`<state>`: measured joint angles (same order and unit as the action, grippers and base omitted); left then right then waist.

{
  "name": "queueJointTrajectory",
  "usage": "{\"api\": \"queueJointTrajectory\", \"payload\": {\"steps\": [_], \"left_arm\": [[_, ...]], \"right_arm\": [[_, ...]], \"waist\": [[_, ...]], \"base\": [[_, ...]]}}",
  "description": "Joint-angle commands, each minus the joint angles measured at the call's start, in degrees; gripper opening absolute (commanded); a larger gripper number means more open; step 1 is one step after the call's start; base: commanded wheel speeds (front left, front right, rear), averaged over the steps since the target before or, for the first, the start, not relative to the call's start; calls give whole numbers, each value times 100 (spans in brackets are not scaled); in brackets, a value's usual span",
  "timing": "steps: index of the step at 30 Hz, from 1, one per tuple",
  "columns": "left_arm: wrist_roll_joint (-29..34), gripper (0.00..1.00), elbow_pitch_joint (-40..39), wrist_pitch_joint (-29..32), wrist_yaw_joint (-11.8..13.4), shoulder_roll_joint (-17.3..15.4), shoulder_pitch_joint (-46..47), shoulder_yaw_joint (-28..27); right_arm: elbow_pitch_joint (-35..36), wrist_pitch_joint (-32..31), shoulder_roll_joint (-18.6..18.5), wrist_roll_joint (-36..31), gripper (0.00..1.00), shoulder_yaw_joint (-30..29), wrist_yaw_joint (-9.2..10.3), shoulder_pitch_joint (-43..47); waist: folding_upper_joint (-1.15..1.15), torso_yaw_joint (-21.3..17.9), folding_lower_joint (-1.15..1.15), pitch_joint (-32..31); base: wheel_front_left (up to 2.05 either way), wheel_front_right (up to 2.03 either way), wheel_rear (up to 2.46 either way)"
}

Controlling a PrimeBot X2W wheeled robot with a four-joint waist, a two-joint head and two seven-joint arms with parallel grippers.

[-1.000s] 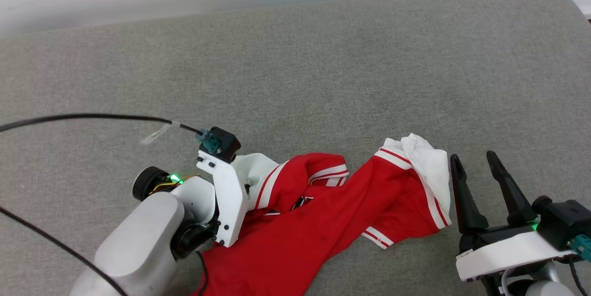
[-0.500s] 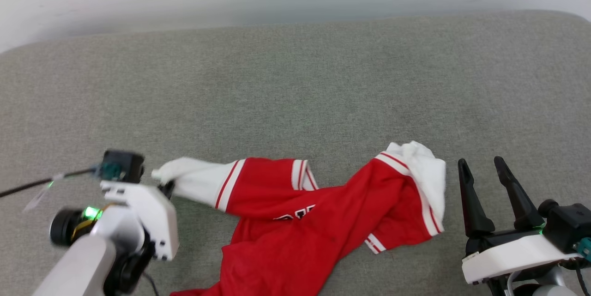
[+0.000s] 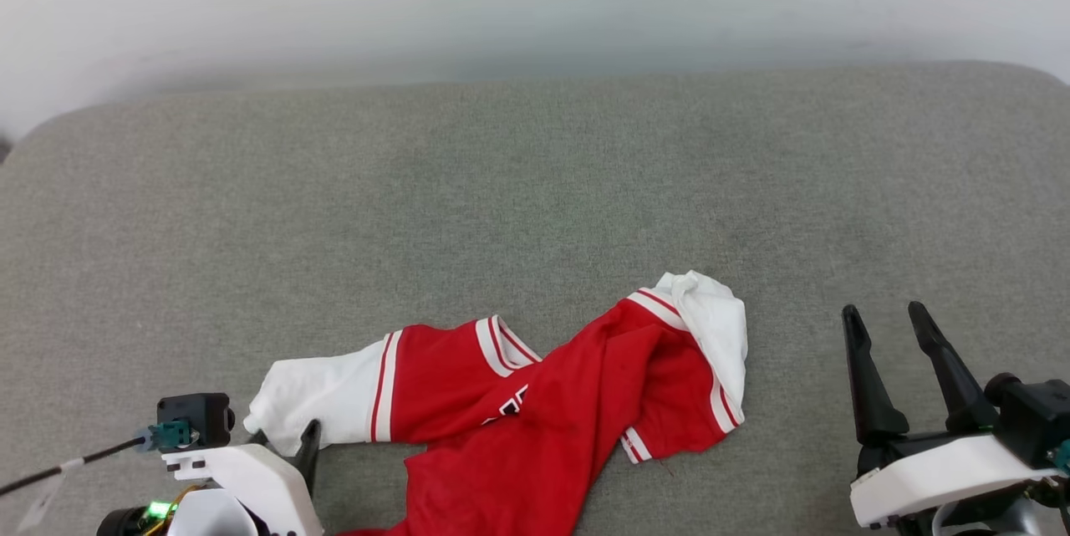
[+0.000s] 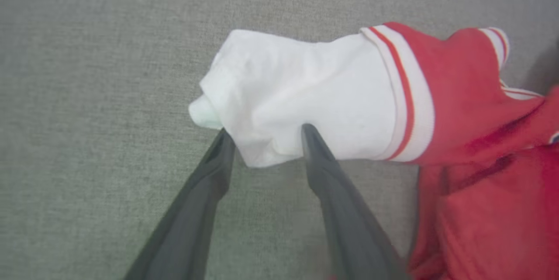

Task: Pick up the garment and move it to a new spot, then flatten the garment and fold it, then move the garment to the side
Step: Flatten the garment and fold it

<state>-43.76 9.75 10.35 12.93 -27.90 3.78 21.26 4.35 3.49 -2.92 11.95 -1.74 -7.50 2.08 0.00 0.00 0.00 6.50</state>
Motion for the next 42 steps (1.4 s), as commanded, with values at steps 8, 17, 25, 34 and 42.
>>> {"api": "queueJointTrajectory", "payload": {"steps": [8,17,25,34,42], "left_arm": [[586,100,-251,-1091,81,6,199,-57],[1001,100,-975,-1765,257,108,-29,65],[1179,100,-1633,-1862,432,212,-116,195],[1193,100,-1906,-1979,376,385,80,331],[1142,100,-1733,-2122,267,482,228,360]], "right_arm": [[38,-246,7,26,100,-169,2,231],[-52,-1081,7,-124,100,-232,2,245],[-247,-2585,-465,34,100,217,2,-210],[-531,-4281,-1218,417,100,1456,3,-1210],[-1145,-4879,-1519,323,100,1942,2,-1830]], "waist": [[0,3,0,-401],[0,58,0,-540],[0,398,0,-364],[0,924,0,39],[0,1118,0,307]], "base": [[0,0,0],[0,0,0],[0,0,0],[0,0,0],[0,0,0]]}}
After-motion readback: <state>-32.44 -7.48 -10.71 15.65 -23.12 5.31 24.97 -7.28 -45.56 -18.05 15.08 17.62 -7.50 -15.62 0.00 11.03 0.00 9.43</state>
